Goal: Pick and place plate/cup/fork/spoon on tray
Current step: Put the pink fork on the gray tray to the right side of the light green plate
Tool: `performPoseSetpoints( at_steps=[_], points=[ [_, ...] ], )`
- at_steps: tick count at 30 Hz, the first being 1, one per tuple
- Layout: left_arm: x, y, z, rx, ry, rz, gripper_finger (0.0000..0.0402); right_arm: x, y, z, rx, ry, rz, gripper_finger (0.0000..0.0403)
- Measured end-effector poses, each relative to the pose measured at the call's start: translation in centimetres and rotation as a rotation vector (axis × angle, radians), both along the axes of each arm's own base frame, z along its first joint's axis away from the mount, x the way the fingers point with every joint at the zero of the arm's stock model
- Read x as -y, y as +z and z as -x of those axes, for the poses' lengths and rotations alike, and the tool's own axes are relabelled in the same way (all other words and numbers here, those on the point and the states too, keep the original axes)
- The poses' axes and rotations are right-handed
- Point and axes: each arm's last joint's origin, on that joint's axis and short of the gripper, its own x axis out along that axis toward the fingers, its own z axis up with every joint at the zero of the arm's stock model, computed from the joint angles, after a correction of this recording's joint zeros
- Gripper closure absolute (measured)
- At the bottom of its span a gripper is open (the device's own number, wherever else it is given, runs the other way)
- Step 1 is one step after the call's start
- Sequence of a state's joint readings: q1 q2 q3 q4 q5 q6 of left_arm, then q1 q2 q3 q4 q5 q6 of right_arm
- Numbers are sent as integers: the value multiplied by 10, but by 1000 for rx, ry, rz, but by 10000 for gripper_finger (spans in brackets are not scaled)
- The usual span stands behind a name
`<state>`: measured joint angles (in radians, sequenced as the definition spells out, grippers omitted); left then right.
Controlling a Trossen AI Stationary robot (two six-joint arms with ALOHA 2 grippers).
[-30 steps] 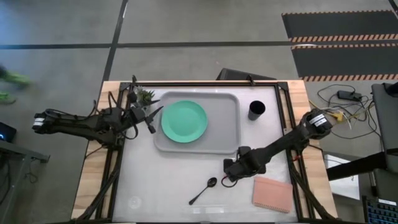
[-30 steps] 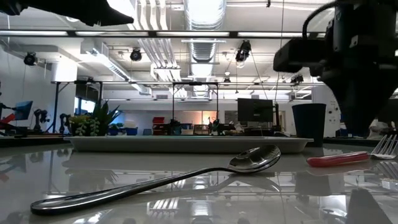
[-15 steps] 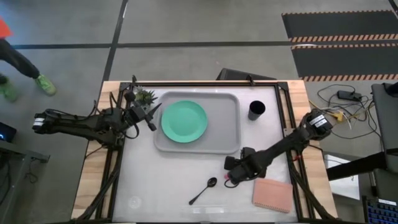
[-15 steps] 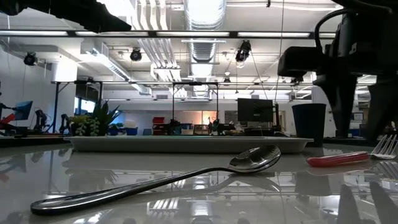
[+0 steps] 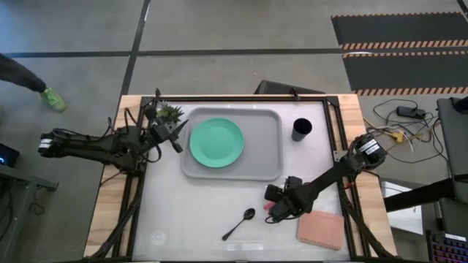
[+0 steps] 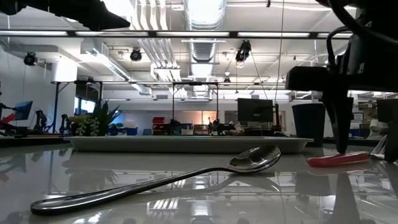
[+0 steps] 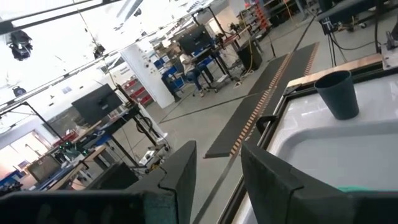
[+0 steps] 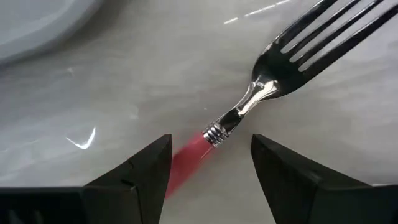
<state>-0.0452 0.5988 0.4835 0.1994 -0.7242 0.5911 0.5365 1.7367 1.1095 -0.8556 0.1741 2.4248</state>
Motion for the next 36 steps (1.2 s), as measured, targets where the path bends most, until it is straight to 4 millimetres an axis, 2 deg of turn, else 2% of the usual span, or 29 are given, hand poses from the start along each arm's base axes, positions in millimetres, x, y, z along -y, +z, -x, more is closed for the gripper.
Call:
performPoseSetpoints(
  at_steps=[4, 7, 12, 19, 25, 36],
  points=[
    [0, 0, 0, 2, 0, -2, 292, 0, -1, 0, -3, 34, 2, 196],
    [0, 1, 1, 5, 0, -1, 292, -1, -1, 1, -10, 77, 4, 214],
    [0, 1, 1, 6, 0, -1, 292, -1, -3, 3, -61, 165, -44, 276],
    [0, 0, 0, 3, -1, -1, 292, -5, -2, 6, -76, 198, -55, 374],
    [0, 0, 0, 1, -2, 1, 292, -9, 4, 2, -61, 199, -106, 377],
    [0, 0, -1, 2, -3, 2, 292, -15, 57, -9, 79, 327, -189, 377]
  ],
)
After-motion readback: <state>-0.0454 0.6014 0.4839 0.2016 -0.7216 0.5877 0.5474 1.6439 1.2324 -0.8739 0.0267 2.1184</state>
